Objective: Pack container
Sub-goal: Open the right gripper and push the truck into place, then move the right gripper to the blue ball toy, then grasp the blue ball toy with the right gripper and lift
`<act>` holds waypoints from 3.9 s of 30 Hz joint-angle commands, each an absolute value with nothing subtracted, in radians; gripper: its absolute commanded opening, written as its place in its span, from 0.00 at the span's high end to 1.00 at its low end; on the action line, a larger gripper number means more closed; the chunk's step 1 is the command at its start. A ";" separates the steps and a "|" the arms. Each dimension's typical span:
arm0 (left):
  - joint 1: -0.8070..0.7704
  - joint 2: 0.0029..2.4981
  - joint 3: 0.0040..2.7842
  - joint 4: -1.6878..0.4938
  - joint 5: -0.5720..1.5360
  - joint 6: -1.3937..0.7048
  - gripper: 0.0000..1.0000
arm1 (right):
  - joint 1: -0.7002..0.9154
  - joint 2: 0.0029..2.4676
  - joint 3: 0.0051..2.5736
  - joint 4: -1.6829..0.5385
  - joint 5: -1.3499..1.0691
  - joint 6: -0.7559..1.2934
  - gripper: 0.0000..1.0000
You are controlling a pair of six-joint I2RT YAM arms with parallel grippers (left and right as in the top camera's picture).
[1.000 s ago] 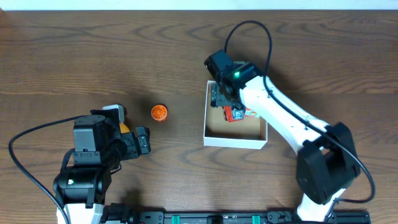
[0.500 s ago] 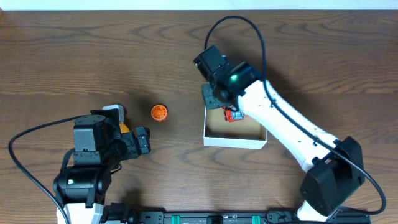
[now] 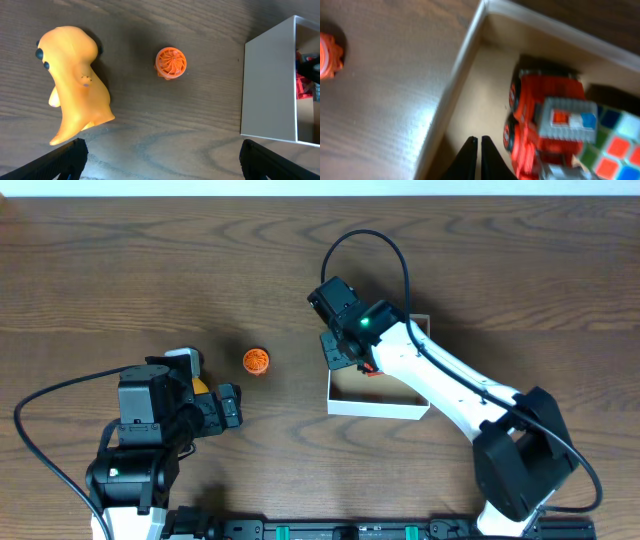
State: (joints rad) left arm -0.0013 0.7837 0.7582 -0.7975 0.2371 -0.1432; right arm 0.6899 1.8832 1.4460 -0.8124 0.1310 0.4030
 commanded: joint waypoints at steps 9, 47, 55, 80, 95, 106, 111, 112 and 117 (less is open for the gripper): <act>-0.004 0.783 0.782 -0.800 0.243 -0.151 0.02 | 0.688 2.012 1.438 -0.739 0.213 0.387 0.93; -0.004 0.783 0.782 -0.807 0.243 -0.150 0.02 | 0.636 2.042 1.438 -0.680 0.419 0.448 0.94; -0.004 0.783 0.782 -0.807 0.243 -0.151 0.02 | 0.636 2.042 1.438 -0.669 0.400 0.440 0.92; -0.004 0.783 0.782 -0.807 0.243 -0.151 0.02 | 0.657 1.745 1.479 -0.718 0.332 0.245 0.44; -0.004 0.783 0.782 -0.807 0.243 -0.151 0.02 | 0.224 1.399 1.477 -1.247 0.217 0.659 0.01; -0.004 0.783 0.782 -0.812 0.243 -0.151 0.02 | -0.044 1.402 1.288 -1.272 0.081 0.680 0.01; -0.004 0.783 0.782 -0.812 0.243 -0.151 0.02 | -0.068 1.403 1.104 -1.151 0.070 0.681 0.01; -0.004 0.783 0.782 -0.812 0.243 -0.151 0.02 | -0.068 1.403 1.064 -1.117 0.070 0.684 0.01; -0.004 0.783 0.782 -0.825 0.243 -0.151 0.02 | -0.068 1.403 0.929 -0.998 0.069 0.704 0.01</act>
State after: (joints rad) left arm -0.0021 0.7837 0.7582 -0.8146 0.2371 -0.1432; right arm -0.0589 1.4006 0.9817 -1.0252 0.0753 0.6727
